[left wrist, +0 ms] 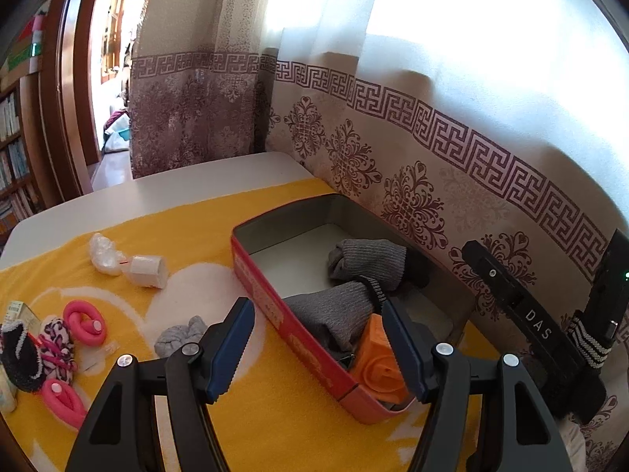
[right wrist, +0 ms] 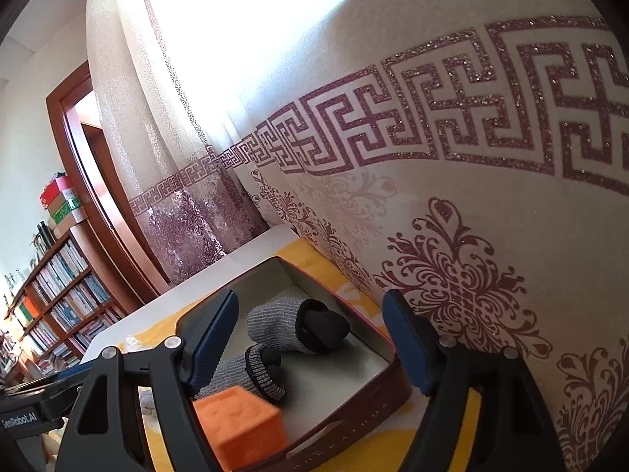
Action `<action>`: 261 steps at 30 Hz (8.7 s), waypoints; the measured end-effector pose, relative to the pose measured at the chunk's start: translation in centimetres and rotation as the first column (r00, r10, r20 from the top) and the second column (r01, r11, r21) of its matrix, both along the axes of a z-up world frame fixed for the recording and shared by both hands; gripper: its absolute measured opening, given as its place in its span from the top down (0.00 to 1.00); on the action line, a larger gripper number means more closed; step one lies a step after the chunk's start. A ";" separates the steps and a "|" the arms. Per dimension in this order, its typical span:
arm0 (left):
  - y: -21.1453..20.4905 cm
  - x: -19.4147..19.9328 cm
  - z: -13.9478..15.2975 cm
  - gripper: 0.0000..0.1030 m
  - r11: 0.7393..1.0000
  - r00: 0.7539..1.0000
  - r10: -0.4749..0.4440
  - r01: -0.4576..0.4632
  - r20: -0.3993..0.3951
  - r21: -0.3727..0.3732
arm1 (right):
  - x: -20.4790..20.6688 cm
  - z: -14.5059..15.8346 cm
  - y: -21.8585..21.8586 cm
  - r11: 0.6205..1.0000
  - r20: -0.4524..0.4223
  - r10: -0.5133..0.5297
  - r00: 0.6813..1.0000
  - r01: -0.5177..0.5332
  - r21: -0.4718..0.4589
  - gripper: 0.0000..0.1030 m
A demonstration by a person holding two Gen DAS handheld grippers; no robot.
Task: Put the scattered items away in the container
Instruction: 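Carry the sock and orange cube into the red tin and open both tools, then withdraw both open tools from the tin back over the blanket, then grasp the white-and-blue yarn ball with the left tool while the right approaches the knotted sock, then close the right tool on the grey knotted sock and lift it, then lower the knotted sock and yarn ball into the red tin and open both tools, then lift both open tools away from the tin, then grasp the black fuzzy sock with the left tool while the right grasps the pink foam curler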
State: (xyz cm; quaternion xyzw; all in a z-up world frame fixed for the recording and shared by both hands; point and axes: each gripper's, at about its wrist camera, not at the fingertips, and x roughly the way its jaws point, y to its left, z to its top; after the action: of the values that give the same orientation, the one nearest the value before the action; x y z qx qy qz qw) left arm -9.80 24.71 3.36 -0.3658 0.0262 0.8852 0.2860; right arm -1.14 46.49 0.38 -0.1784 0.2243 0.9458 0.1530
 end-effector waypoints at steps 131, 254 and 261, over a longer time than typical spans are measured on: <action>-33.1 -1.4 -5.9 0.40 0.840 0.839 0.542 -0.542 0.048 -0.031 | -9.7 -1.8 -22.6 0.856 0.333 0.461 0.823 -0.511 0.079 0.49; -27.7 -2.0 -1.1 0.27 0.918 0.918 0.375 -0.387 0.129 0.088 | -6.9 -0.3 -21.9 0.775 0.271 0.615 0.741 -0.631 -0.032 0.24; -30.8 -2.3 -2.5 0.27 0.892 0.894 0.416 -0.436 0.165 0.116 | -8.3 -2.1 -29.2 0.645 0.347 0.720 0.601 -0.764 -0.018 0.24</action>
State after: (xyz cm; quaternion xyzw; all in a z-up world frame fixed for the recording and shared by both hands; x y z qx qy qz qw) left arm -12.06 -6.07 0.82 -0.3996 -0.1411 0.8987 0.1126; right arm -9.42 17.27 -1.71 -0.3971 0.0382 0.8930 -0.2082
